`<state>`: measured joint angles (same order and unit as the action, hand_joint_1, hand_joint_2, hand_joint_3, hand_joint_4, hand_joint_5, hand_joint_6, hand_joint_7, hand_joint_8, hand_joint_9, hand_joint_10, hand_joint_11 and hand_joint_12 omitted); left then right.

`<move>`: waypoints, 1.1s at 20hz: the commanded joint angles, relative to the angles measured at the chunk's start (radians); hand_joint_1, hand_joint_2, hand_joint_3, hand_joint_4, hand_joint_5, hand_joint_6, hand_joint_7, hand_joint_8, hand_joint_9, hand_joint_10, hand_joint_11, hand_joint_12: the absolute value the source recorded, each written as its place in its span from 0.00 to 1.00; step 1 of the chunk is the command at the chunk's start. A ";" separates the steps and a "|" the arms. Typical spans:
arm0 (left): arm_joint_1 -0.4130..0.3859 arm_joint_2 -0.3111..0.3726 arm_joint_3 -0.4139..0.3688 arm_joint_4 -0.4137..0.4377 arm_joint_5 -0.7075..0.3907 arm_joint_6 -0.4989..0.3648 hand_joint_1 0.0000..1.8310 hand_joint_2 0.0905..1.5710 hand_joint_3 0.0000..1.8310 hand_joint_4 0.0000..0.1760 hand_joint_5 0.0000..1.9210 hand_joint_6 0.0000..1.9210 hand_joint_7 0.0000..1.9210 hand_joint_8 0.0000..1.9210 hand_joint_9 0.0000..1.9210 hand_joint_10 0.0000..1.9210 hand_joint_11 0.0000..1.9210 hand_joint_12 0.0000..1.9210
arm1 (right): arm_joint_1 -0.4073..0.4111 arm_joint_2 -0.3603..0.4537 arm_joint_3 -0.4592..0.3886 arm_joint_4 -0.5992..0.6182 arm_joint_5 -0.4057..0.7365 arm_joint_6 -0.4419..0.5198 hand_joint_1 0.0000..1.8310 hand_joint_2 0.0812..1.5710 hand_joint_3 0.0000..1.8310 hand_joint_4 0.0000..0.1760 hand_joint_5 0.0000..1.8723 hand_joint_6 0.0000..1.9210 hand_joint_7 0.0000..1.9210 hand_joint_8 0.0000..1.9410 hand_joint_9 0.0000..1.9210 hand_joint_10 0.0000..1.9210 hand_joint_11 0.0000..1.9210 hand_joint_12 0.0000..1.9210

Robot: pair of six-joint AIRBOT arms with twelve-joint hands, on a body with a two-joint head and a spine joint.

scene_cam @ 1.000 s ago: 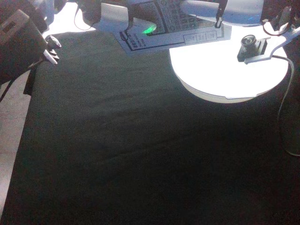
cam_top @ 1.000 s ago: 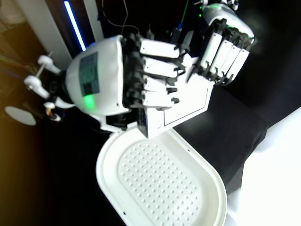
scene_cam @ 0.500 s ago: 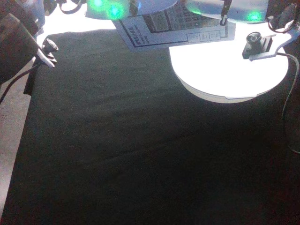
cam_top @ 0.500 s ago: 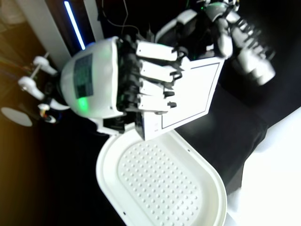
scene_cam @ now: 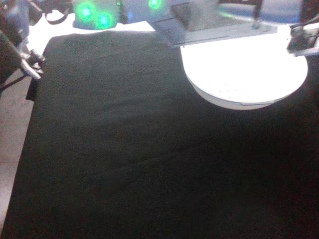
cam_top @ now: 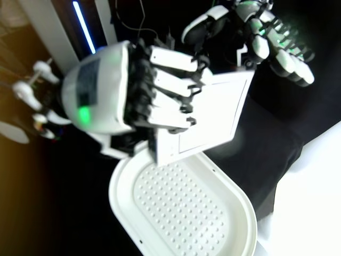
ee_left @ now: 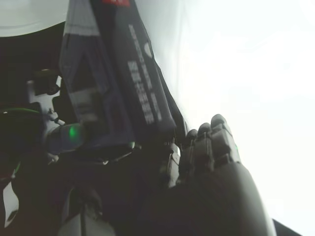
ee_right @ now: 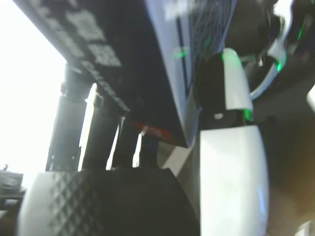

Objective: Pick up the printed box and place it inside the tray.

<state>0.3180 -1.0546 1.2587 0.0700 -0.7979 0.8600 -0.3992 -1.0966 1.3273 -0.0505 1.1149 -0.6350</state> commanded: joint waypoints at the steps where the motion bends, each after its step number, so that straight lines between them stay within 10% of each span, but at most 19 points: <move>1: -0.007 0.012 -0.007 -0.015 -0.151 -0.007 0.13 0.58 0.01 1.00 0.00 0.00 0.00 0.00 0.00 0.00 0.00 0.00 | 0.014 0.013 0.003 0.035 0.101 -0.006 0.70 0.63 0.00 0.00 0.57 0.39 0.72 0.21 0.75 0.17 0.56 0.69; 8: 0.027 0.051 -0.042 -0.020 -0.219 -0.007 0.15 0.54 0.00 0.87 0.00 0.00 0.00 0.00 0.00 0.00 0.00 0.00 | 0.089 0.085 -0.055 0.030 -0.053 -0.279 0.71 0.65 0.00 0.00 0.54 0.41 0.66 0.35 0.72 0.34 0.62 0.69; 13: 0.048 0.053 -0.046 -0.028 -0.230 -0.007 0.13 0.52 0.00 0.98 0.00 0.00 0.00 0.00 0.00 0.00 0.00 0.00 | 0.137 0.103 -0.074 0.032 -0.112 -0.422 0.70 0.67 0.00 0.00 0.52 0.40 0.59 0.51 0.64 0.47 0.55 0.75; 17: 0.070 0.056 -0.058 -0.038 -0.268 -0.007 0.14 0.54 0.00 0.72 0.00 0.00 0.00 0.00 0.00 0.00 0.00 0.00 | 0.203 0.103 -0.101 0.031 -0.220 -0.592 0.65 0.67 0.00 0.00 0.56 0.45 0.59 0.64 0.61 0.75 0.60 0.86; 22: 0.086 0.056 -0.065 -0.038 -0.286 -0.007 0.09 0.58 0.01 0.92 0.00 0.00 0.00 0.00 0.00 0.00 0.00 0.00 | 0.229 0.103 -0.113 0.032 -0.285 -0.704 0.65 0.66 0.00 0.00 0.57 0.44 0.60 0.67 0.60 0.80 0.60 0.88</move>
<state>0.4156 -1.0061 1.1957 0.0494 -0.9535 0.8597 -0.1886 -1.0035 1.2098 -0.0219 0.7040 -1.3254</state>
